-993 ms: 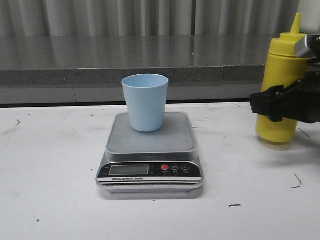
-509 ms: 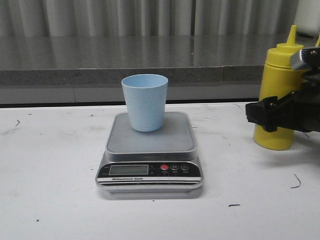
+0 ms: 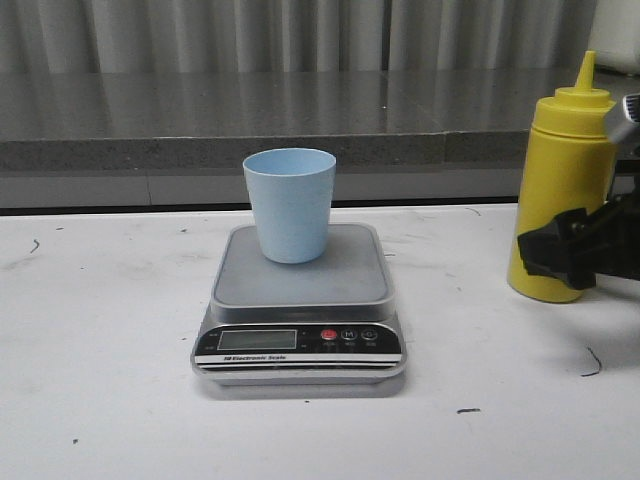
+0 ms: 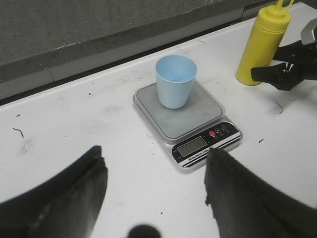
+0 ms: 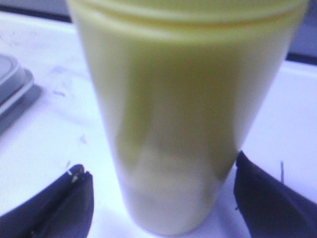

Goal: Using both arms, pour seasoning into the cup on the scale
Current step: 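Lower the yellow bottle back onto the table with the right gripper, then open the right gripper and withdraw it from the bottle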

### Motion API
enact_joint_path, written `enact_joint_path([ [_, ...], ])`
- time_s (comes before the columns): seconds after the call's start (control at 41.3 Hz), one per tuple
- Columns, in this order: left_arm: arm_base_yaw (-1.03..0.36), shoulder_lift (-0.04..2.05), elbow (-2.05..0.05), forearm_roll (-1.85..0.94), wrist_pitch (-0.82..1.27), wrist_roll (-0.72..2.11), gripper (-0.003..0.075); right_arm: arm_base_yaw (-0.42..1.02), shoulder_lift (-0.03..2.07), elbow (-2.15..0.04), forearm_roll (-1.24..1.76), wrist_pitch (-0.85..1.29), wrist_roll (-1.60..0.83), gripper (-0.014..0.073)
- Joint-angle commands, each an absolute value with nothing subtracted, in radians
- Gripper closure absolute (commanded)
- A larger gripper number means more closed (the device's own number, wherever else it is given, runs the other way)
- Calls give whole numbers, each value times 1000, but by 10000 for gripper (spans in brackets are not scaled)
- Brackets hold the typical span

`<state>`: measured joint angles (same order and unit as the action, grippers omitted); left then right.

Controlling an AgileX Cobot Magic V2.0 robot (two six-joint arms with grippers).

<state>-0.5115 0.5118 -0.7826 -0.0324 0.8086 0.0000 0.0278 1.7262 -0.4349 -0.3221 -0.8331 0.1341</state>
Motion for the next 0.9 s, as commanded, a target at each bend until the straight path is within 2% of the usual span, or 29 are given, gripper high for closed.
enact_joint_path([
  [0.0,-508,516,-808,-42,730,-14,292,55,1592,-442,-320,-660,178,-6],
  [0.291,-508,516,-808,-42,730,-14,292,198,1263,-542,-302,197,305,-6],
  [0.436,-508,516,-808,-42,730,-14,292,239,1130,-647,-260,547,303,-6],
  [0.557,-508,516,-808,-42,730,-14,292,248,1028,-698,-239,675,291,-4],
  [0.872,-508,516,-808,-42,730,-14,292,248,704,-707,-8,796,78,-3],
])
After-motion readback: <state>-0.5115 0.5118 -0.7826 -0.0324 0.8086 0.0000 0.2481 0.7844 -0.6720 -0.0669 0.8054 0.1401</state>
